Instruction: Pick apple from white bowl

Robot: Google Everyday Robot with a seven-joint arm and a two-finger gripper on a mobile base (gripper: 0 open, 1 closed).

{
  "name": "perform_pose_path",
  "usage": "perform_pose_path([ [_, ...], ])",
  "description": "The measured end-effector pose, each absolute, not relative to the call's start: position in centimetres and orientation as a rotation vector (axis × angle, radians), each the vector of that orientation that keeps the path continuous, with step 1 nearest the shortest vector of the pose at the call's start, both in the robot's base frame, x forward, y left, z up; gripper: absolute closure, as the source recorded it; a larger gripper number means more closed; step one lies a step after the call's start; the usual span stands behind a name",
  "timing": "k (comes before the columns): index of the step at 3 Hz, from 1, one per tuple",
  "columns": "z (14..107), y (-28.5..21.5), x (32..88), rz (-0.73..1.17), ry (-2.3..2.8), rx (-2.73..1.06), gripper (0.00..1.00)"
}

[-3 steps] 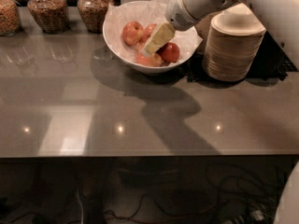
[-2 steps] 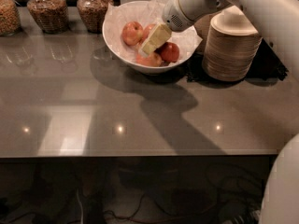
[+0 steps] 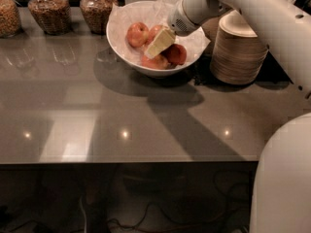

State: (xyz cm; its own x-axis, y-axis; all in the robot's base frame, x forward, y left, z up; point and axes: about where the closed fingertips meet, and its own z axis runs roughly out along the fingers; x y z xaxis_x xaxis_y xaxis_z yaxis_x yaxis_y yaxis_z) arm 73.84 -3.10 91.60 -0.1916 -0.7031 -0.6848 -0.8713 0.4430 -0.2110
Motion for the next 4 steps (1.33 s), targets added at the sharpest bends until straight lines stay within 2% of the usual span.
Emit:
perform_pose_path([
  [3, 91.8, -4.7, 73.6, 0.280, 1.972, -1.287, 0.90],
  [4, 93.3, -5.7, 72.5, 0.280, 1.945, -1.268, 1.00],
])
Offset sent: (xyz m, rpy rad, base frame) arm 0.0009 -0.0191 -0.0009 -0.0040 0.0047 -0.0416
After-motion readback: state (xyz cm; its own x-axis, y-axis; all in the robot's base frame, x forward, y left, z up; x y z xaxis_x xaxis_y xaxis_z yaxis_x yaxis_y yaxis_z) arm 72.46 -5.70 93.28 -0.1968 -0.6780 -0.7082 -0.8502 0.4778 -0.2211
